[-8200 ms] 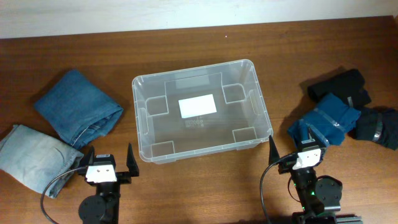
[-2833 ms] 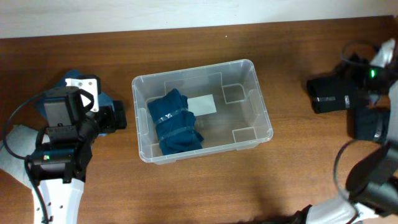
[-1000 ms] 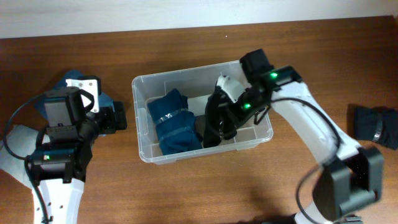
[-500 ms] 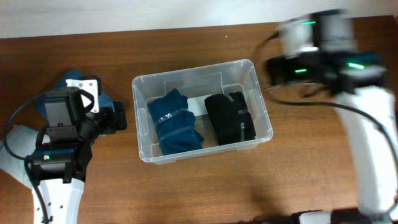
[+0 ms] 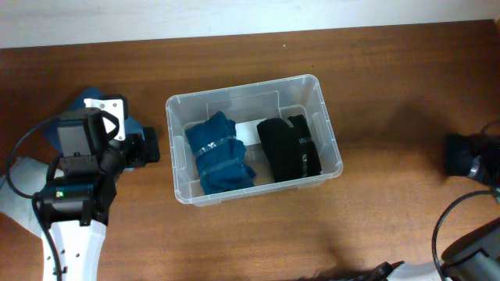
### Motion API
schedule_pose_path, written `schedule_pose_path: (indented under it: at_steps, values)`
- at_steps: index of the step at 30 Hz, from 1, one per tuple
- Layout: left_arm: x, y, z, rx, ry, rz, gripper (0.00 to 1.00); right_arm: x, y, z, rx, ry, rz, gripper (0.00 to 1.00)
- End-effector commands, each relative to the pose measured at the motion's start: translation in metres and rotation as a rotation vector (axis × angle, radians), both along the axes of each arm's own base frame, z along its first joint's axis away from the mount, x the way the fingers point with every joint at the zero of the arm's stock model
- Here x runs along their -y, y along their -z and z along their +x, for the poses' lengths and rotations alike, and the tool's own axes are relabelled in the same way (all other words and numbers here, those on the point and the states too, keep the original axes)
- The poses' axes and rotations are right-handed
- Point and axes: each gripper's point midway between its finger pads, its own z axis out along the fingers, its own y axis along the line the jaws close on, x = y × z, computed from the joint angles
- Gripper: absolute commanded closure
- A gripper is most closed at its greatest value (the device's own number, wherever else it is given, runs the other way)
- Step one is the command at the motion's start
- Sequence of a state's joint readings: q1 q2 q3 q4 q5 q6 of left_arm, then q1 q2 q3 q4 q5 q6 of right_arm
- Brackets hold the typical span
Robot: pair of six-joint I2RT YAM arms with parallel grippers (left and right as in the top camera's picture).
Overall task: Pack container
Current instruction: 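Grasp the second black garment on the right with the right gripper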
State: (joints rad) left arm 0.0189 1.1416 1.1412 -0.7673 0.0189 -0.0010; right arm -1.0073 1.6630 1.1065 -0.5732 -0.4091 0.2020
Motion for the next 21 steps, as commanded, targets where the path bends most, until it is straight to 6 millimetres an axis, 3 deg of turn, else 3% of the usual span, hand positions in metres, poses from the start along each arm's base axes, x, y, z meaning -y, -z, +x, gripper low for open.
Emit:
schedule_pose_path:
  at_steps: [1,10,11,13,14,16,21]
  values:
    - [0.0,-0.003,0.004,0.004,-0.009,-0.001,0.0,-0.012,0.026,0.009,0.07,0.005,0.059,0.01]
    - [0.0,-0.003,0.004,0.004,-0.009,-0.002,0.01,-0.014,0.079,0.035,0.078,-0.025,0.101,0.02]
    - [0.0,-0.003,0.004,0.004,-0.009,-0.002,0.01,-0.016,0.083,0.037,0.078,-0.027,0.109,0.08]
    - [0.0,-0.003,0.004,0.004,-0.009,-0.002,0.01,-0.017,0.081,0.041,0.098,-0.04,0.112,0.42]
    - [0.0,-0.003,0.004,0.004,-0.009,-0.002,0.0,-0.018,0.078,0.044,0.116,-0.049,0.118,0.64]
    - [0.0,-0.003,0.004,0.004,-0.009,-0.001,0.01,-0.022,0.069,0.052,0.165,-0.077,0.141,0.94]
    - [0.0,-0.003,0.003,0.004,-0.009,-0.001,0.01,-0.021,0.023,0.059,0.19,-0.124,0.136,0.96]
